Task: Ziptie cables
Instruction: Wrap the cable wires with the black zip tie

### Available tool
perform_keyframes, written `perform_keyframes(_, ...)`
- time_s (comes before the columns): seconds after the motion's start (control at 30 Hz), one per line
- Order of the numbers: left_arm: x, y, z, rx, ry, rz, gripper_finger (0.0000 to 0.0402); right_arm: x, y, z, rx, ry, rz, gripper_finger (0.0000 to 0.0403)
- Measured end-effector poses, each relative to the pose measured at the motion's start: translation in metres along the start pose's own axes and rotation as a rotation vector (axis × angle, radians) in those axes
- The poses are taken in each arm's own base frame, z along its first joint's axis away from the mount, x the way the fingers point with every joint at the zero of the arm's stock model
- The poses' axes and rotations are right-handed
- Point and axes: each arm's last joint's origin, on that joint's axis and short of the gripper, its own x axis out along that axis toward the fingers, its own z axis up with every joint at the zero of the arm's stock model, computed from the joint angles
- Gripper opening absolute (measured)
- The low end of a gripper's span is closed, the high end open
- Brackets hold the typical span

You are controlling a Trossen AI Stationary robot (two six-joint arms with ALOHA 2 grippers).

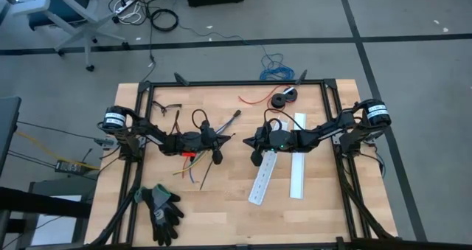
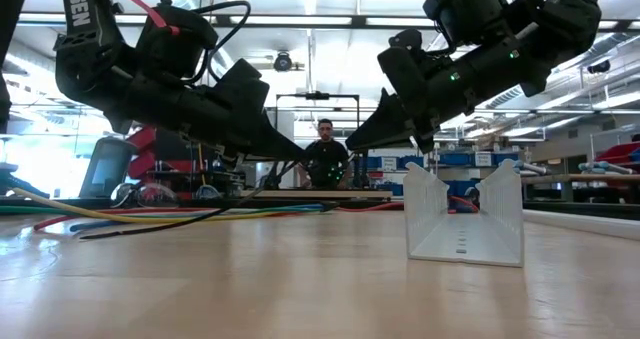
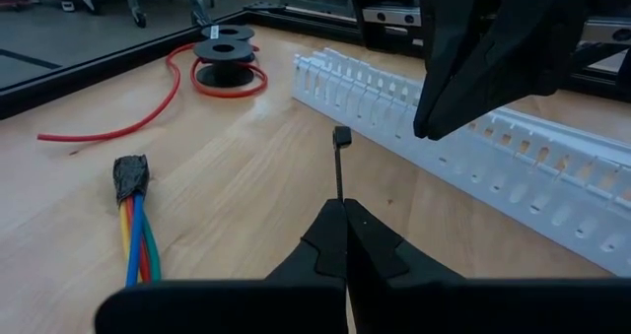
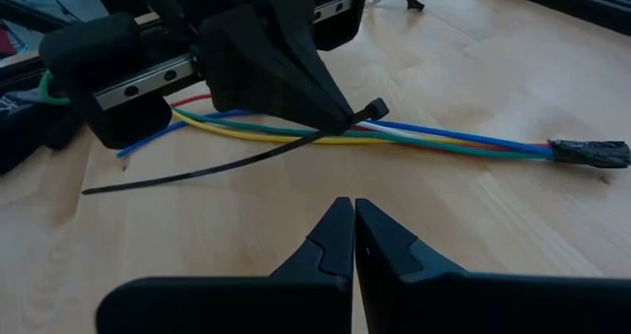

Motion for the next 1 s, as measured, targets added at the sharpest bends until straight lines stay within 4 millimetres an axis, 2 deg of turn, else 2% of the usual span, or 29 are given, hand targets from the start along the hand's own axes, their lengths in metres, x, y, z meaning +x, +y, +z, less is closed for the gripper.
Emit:
perform_keyframes(0.37, -0.0001, -0.0016, 0.0024, -0.014, -0.019, -0.040, 0.0001, -0.0001, 0.0002, 0.0002, 0.009, -0.002, 0.001, 0.0004)
perform_keyframes(0.7, -0.0004, -0.0053, 0.0057, -0.026, -0.035, -0.148, 0.0001, 0.0002, -0.0002, 0.0012, -0.075, -0.010, 0.001, 0.0002)
perform_keyframes(0.8, -0.0004, -0.0049, 0.0065, -0.029, -0.046, -0.133, 0.0001, 0.0009, -0.0025, 0.0019, -0.055, -0.012, -0.006, 0.0002)
perform_keyframes(1.0, -0.0003, -0.0007, 0.0071, -0.017, -0.075, 0.019, 0.0001, 0.0027, -0.0087, 0.0051, 0.080, -0.029, -0.024, 0.0002)
